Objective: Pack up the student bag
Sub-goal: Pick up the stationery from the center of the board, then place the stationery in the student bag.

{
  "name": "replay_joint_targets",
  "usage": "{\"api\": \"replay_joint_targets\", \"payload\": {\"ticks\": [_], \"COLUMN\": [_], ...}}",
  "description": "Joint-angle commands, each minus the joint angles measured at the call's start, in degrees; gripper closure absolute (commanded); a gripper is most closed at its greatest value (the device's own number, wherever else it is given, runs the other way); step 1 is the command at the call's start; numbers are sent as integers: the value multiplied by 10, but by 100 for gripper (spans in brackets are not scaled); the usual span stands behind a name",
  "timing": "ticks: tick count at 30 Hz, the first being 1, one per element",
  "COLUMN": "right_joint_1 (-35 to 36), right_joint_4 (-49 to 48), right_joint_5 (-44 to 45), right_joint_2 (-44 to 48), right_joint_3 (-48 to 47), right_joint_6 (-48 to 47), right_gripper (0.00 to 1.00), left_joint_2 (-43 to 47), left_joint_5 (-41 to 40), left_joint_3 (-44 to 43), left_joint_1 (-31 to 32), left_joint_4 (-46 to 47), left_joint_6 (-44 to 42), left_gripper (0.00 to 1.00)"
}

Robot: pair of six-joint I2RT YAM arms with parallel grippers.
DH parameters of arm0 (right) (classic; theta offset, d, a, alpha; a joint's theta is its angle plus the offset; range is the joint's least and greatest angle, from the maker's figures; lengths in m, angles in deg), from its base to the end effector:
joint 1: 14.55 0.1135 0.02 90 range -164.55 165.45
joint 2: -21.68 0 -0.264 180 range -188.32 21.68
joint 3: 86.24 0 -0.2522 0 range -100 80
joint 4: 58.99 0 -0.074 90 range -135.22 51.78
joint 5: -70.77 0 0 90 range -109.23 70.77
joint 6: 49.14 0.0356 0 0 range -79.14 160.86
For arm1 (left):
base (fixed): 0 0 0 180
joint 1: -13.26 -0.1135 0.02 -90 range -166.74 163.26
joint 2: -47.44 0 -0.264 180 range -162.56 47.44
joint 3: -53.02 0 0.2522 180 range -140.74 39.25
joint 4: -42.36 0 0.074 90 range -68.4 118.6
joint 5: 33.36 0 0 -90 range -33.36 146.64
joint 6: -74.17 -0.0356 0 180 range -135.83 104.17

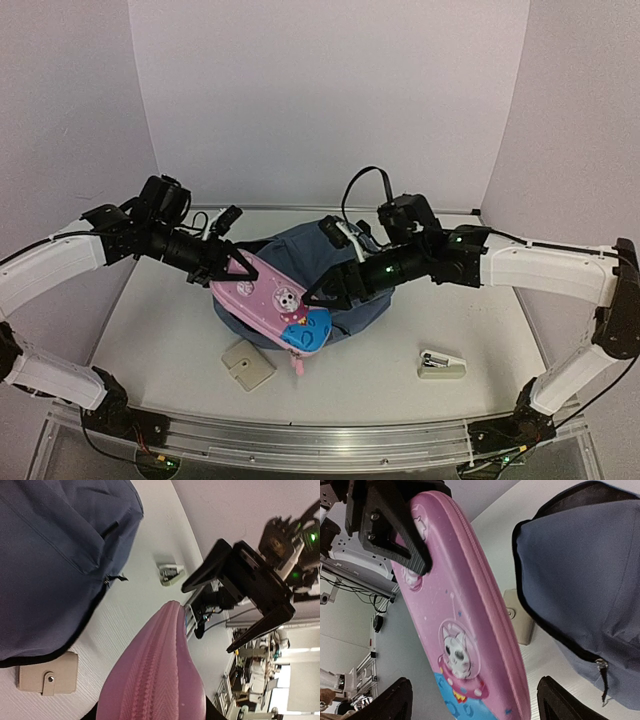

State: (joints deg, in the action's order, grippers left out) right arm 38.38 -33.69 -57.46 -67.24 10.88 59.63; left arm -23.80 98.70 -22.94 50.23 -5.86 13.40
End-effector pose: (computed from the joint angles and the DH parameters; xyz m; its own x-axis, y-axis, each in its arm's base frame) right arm 0.1952 0.2949 0.2979 -0.6010 -0.3763 -0.7051 -0.7942 0.1826 0.5796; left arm 0.1928 -0.1750 0.3151 -0.8876 0.2143 -0.4078 0.4599 0.4648 -0.7566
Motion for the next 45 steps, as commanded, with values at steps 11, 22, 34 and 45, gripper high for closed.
{"api": "replay_joint_targets", "payload": {"ticks": [11,22,34,45], "right_joint_1": [123,208,208,181], "right_joint_4": [-7,-6,36,83], "right_joint_5": [455,570,615,618], "right_joint_2": [-5,-263,-455,-512], "right_joint_3": [-96,-301,-484,-531], "right_joint_6": [21,33,19,41], "right_gripper": [17,22,24,53], "left_joint_2": [103,245,306,317], "left_joint_5": [-102,-233,-227,-224], "left_joint_3": [-46,86,126,139], "left_joint_1": [-271,-382,-382,-382], "left_joint_4": [-33,65,47,54], "left_joint_6": [58,206,230,244], "left_gripper": [100,100,100,100]}}
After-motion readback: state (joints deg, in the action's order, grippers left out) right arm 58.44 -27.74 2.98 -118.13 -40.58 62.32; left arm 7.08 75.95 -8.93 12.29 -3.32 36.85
